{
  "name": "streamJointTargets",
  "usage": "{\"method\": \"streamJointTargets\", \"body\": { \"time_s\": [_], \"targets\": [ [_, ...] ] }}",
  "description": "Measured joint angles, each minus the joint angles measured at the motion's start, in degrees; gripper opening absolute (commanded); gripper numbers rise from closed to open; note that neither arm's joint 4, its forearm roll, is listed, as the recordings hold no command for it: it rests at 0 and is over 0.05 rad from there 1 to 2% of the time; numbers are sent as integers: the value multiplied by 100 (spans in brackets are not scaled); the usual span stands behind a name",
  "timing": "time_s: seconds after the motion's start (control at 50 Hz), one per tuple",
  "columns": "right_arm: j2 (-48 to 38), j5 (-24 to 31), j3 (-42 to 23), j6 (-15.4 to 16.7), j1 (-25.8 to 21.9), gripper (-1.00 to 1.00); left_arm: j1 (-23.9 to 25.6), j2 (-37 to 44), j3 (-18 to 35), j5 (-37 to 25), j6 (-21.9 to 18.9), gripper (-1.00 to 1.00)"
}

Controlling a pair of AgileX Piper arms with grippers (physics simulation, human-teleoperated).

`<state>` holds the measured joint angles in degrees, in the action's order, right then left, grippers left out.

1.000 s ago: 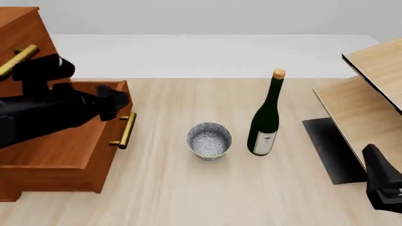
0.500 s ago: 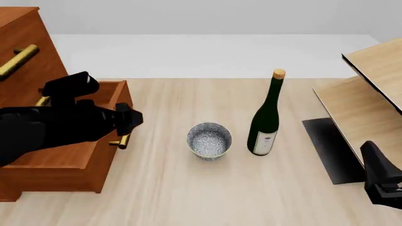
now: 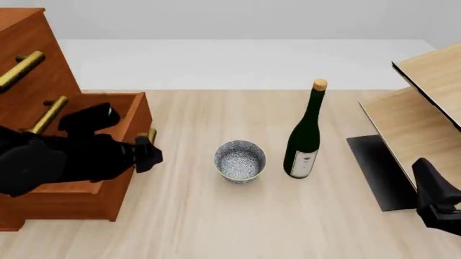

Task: Close the bottom drawer of the cabinet and open the top drawer.

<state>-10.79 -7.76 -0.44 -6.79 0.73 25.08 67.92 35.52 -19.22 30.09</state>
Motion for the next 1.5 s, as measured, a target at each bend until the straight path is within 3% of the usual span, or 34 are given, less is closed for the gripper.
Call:
{"method": "streamJointTargets", "body": {
  "time_s": [0.28, 0.44, 0.88, 1.3, 1.5],
  "targets": [
    [-106, -79, 6, -103, 29, 100, -125, 84, -275, -35, 227, 100],
    [-136, -106, 12, -124, 36, 100, -341, 84, -380, -71, 143, 100],
    [-195, -146, 17, -140, 27, 100, -1337, -36, -485, -406, -671, 100],
    [-210, -148, 14, -158, 14, 100, -2026, -55, -867, -209, -1292, 100],
    [-210, -145, 10, -158, 8, 100, -2459, -118, -982, -118, -1862, 100]
  ]
}}
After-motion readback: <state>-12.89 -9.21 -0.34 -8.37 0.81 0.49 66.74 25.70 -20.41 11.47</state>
